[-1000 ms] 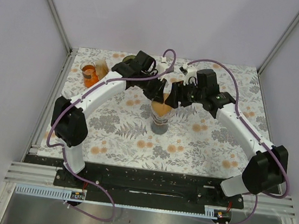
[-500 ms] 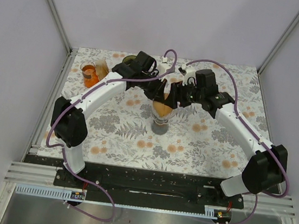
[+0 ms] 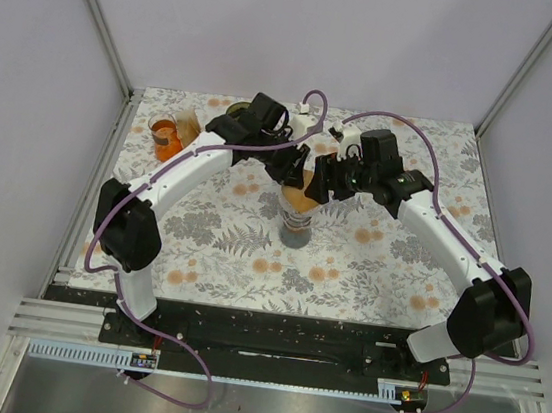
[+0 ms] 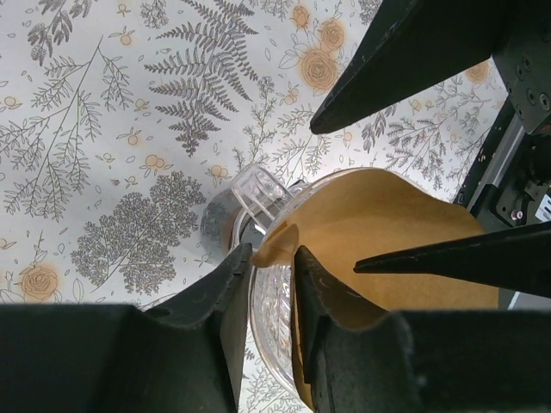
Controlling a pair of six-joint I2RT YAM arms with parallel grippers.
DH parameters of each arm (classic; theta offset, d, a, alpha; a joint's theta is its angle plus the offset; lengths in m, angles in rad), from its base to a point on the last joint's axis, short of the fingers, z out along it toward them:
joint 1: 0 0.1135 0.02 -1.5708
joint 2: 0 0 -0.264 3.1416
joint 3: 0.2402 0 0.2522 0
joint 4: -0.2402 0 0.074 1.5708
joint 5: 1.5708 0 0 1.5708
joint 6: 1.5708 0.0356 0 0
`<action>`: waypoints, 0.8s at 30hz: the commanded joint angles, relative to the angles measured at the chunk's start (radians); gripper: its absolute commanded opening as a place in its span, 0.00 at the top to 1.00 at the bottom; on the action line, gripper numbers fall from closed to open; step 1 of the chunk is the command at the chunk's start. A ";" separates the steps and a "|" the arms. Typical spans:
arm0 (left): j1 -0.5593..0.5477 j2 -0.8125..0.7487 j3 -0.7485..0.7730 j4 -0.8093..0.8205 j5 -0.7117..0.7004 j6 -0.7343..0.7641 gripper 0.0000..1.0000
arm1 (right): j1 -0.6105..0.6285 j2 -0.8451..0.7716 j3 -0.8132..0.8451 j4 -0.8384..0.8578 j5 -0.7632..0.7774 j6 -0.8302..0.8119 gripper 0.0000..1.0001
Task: Place the coffee filter in the dripper
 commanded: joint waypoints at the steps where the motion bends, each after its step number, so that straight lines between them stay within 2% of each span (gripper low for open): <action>1: -0.003 -0.024 0.056 0.024 -0.011 0.003 0.69 | 0.008 -0.041 0.012 0.007 0.016 -0.015 0.25; 6: -0.003 -0.006 0.065 0.032 0.006 -0.020 0.65 | 0.008 -0.035 0.012 0.006 0.005 -0.015 0.25; 10: -0.003 -0.002 0.063 0.034 0.035 -0.020 0.51 | 0.007 -0.032 0.010 0.006 0.001 -0.017 0.27; 19: -0.003 0.024 0.074 0.055 0.064 -0.018 0.51 | 0.008 -0.024 0.009 0.006 -0.038 -0.037 0.36; 21: -0.003 0.027 0.074 0.055 0.080 -0.018 0.58 | 0.008 -0.026 0.009 0.006 -0.042 -0.043 0.38; 24: -0.003 0.019 0.060 0.055 0.087 -0.017 0.79 | 0.008 -0.036 0.006 0.006 -0.042 -0.047 0.38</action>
